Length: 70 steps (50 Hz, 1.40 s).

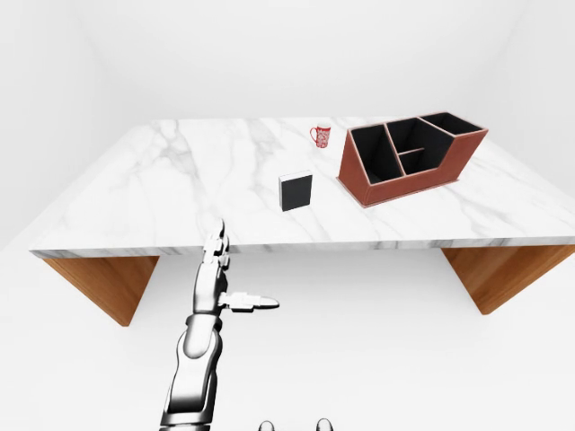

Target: Pick up the book and place it in the left compartment of the caddy.

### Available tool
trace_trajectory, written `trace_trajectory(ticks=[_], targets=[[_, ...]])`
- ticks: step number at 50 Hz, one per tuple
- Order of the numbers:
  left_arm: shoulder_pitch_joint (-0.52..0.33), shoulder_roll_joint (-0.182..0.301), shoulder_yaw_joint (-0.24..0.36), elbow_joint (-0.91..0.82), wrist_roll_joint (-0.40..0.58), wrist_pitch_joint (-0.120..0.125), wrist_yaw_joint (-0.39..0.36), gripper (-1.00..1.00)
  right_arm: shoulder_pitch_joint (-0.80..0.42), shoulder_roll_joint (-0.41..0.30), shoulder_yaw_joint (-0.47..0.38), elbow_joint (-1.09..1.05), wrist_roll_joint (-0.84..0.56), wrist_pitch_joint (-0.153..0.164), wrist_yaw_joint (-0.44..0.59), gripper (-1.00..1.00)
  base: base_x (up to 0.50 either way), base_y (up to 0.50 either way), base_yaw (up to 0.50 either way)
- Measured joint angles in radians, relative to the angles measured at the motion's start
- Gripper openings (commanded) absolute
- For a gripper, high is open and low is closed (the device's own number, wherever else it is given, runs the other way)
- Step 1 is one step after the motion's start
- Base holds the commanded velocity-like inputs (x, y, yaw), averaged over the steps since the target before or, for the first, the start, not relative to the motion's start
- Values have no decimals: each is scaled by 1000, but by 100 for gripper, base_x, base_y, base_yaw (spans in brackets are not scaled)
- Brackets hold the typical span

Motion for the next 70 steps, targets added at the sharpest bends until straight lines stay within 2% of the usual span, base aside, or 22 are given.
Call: trace_trajectory(ticks=[8, 29, 70], targets=[[-4, 0, 2, 10, -1, -4, 2, 100, 7, -15, -22, 31, -19, 0, 6, 100, 0, 0, 0], [-13, 2, 4, 39, -3, -4, 0, 100, 4, -10, -4, 56, -83, 0, 6, 100, 0, 0, 0], [-13, 2, 6, 44, 3, -4, 12, 100, 10, -7, -21, 47, -64, 0, 6, 100, 0, 0, 0]])
